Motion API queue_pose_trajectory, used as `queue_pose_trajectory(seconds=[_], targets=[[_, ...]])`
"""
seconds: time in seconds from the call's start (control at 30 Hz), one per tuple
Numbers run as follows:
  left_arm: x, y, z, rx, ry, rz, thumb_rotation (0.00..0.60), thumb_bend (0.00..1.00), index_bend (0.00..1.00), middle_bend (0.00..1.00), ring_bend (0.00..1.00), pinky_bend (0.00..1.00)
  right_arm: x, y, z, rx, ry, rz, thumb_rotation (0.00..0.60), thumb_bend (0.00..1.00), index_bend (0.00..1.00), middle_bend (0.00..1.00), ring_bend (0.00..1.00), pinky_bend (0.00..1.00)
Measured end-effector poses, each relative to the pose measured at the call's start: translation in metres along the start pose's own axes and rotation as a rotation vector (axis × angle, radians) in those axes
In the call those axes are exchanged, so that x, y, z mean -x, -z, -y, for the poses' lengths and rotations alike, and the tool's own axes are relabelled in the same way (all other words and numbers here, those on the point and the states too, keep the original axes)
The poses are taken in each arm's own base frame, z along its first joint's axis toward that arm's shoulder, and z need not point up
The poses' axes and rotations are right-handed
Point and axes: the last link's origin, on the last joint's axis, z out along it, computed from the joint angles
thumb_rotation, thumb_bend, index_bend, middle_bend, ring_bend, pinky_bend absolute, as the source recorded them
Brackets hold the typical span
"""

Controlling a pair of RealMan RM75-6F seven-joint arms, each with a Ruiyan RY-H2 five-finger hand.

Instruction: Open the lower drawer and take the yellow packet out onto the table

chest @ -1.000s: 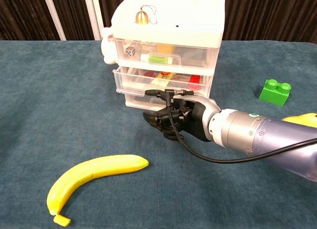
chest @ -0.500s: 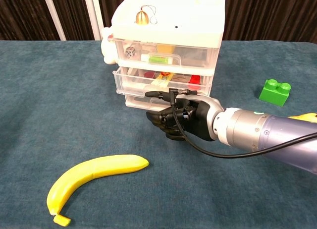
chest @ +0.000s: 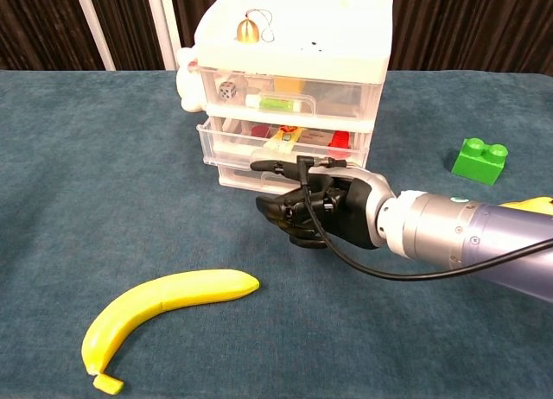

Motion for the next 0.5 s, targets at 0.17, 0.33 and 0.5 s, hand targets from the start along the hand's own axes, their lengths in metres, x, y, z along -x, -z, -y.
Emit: queue_pose_trajectory(seconds=[0.17, 0.33, 0.5], targets=[[0.0, 0.0, 0.0, -0.001, 0.001, 0.0, 0.6, 0.36, 0.04, 0.0, 0.0, 0.0, 0.003, 0.005, 0.002, -0.009, 0.015, 0.016, 0.6, 0.55, 0.0, 0.81, 0.88, 0.93], [0.0, 0.0, 0.0, 0.001, 0.002, 0.001, 0.6, 0.36, 0.05, 0.0, 0.0, 0.0, 0.001, 0.012, 0.009, -0.029, 0.057, 0.013, 0.6, 0.55, 0.0, 0.82, 0.89, 0.93], [0.0, 0.0, 0.0, 0.003, 0.003, 0.002, 0.6, 0.36, 0.04, 0.0, 0.0, 0.0, -0.004, 0.02, 0.018, -0.041, 0.142, 0.002, 0.6, 0.55, 0.0, 0.83, 0.89, 0.94]])
